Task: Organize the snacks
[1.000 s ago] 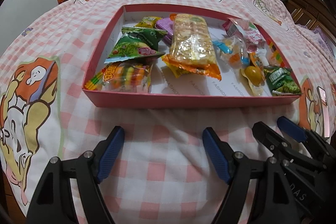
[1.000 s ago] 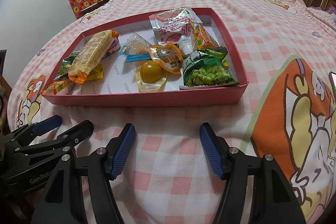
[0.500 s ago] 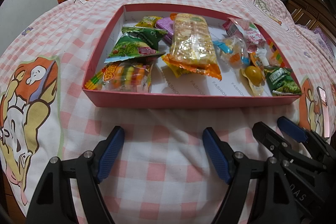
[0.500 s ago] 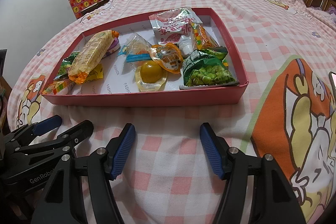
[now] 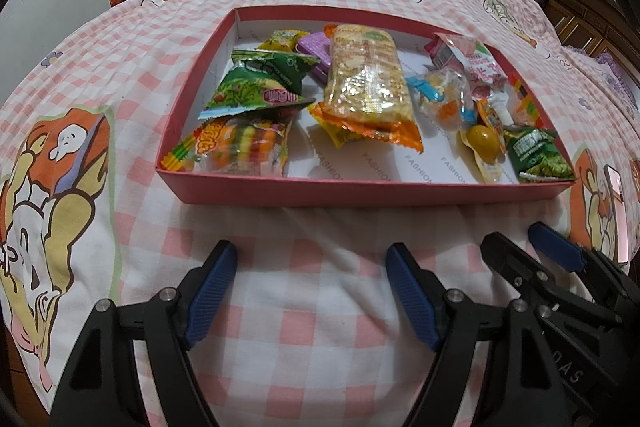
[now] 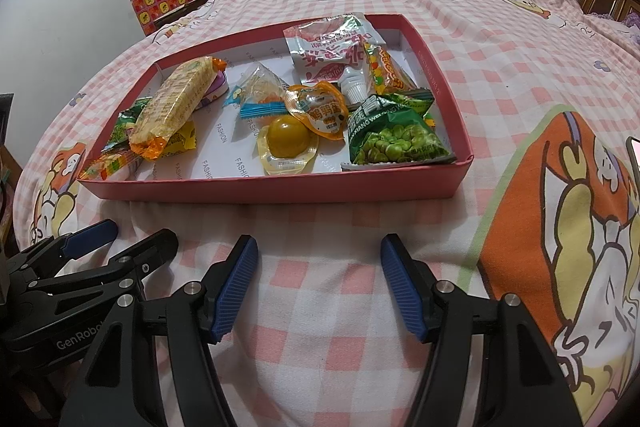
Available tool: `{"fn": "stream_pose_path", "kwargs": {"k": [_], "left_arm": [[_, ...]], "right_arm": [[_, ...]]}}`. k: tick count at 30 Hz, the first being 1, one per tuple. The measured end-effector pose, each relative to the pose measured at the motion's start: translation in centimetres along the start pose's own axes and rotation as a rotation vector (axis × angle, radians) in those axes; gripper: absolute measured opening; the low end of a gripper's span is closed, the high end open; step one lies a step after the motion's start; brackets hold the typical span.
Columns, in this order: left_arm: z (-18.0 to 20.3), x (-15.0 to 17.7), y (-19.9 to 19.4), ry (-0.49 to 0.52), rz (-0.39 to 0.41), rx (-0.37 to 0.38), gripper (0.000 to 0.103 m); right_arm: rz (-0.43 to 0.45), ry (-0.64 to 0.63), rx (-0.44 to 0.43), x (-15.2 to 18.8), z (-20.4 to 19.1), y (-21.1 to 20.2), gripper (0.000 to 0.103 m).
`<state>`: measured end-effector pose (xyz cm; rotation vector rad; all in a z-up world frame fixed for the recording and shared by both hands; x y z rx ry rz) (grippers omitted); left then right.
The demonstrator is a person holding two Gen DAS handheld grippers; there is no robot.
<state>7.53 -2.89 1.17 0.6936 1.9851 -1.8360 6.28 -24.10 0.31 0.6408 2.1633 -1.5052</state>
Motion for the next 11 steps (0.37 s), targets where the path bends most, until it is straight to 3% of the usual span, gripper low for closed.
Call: {"fn": "stream_pose_path", "kwargs": {"k": [11], "left_arm": [[-0.07,0.08,0.03,0.003,-0.003,0.002,0.081]], "right_arm": [[-0.008,0.001,0.008,0.02,0.12,-0.08,0.066]]}}
Point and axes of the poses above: each gripper's, at about its wrist camera, not at the fingertips, and y roughly the way its jaws point, z to its right, x to its underside, the point moved 1 cm from there along y, roughly the way its jaws point, and after that the axes turned 12 degrees about y, right-handed, at the moved point
